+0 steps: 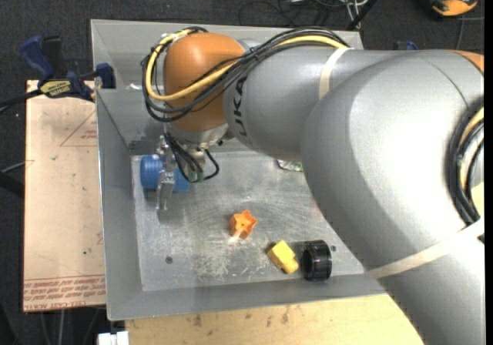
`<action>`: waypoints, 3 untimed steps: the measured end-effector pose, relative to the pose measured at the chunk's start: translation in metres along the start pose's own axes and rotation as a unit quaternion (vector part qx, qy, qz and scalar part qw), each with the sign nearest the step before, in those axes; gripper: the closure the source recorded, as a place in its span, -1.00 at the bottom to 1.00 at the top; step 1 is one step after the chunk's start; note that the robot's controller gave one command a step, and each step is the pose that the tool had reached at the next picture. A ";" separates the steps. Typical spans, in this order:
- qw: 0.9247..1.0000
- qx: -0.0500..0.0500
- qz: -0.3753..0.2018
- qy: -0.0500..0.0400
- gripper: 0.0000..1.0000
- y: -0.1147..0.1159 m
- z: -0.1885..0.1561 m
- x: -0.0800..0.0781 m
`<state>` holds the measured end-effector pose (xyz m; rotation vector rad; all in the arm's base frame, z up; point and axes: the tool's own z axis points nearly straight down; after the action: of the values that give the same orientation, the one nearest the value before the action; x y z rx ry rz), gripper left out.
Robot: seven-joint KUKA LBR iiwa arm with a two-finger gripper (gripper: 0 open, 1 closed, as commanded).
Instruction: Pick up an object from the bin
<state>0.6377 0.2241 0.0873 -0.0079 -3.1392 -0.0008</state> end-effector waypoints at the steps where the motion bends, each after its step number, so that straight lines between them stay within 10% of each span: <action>1: 1.000 0.001 0.000 0.003 1.00 -0.001 -0.020 0.002; 3: 1.000 -0.001 0.000 -0.004 1.00 0.000 -0.066 -0.001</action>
Offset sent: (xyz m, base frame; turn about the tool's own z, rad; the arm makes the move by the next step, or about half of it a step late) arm -0.0001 0.0000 0.0296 0.0000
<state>0.6390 0.2245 0.1533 -0.0081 -3.1466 -0.0045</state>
